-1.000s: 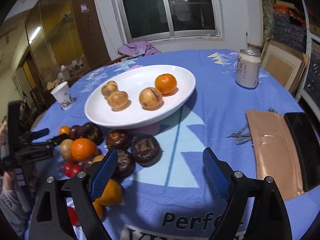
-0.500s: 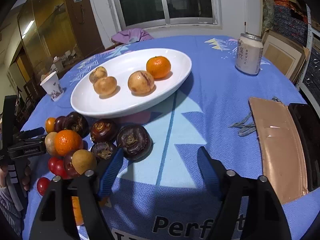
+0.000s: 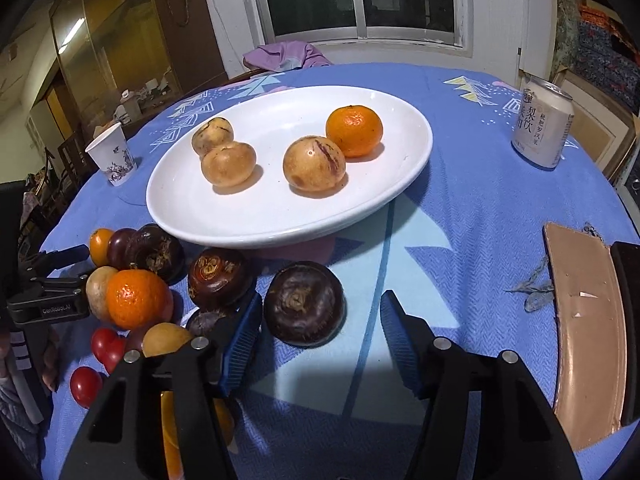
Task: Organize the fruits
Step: 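Grasp an orange with the left tool while the right tool grasps a dark brown round fruit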
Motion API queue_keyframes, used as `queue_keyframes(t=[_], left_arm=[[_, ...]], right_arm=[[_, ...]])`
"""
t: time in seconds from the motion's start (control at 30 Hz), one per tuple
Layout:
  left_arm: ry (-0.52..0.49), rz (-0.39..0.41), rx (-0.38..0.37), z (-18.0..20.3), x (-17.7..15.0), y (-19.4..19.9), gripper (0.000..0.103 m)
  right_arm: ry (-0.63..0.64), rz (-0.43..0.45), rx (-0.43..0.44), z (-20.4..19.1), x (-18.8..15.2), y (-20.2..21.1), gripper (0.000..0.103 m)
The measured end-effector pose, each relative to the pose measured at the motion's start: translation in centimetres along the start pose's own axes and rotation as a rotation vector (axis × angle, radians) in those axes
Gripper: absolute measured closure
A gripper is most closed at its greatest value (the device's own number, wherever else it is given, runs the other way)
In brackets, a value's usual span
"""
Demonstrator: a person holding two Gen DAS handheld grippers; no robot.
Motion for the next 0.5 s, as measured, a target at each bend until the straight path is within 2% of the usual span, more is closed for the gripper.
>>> queue_keyframes(t=[0.07, 0.13, 0.37, 0.43, 0.5], left_arm=[[0.0, 0.0, 0.0, -0.01, -0.01, 0.0, 0.004], [0.0, 0.0, 0.0, -0.01, 0.03, 0.0, 0.004], [0.012, 0.013, -0.022, -0.11, 0.4, 0.02, 0.005], [0.008, 0.021, -0.036, 0.03, 0.61, 0.11, 0.009], [-0.014, 0.037, -0.057, 0.49, 0.7, 0.42, 0.029]], right_arm=[[0.035, 0.006, -0.004, -0.6, -0.1, 0.23, 0.055], [0.057, 0.01, -0.01, -1.03, -0.15, 0.35, 0.059], [0.026, -0.014, 0.02, -0.44, -0.26, -0.07, 0.059], [0.026, -0.013, 0.02, -0.4, -0.26, -0.06, 0.059], [0.027, -0.013, 0.02, -0.39, -0.28, -0.03, 0.059]])
Point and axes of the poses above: each gripper's, at about its wrist camera, not at the fingertips, and y roughly against the way its jaws point, z to its right, x to its top, the point moved 3 cm from there along -y, roughly the way its jaws point, and after that the axes turned 4 degrees about y, right-handed, at the moved point
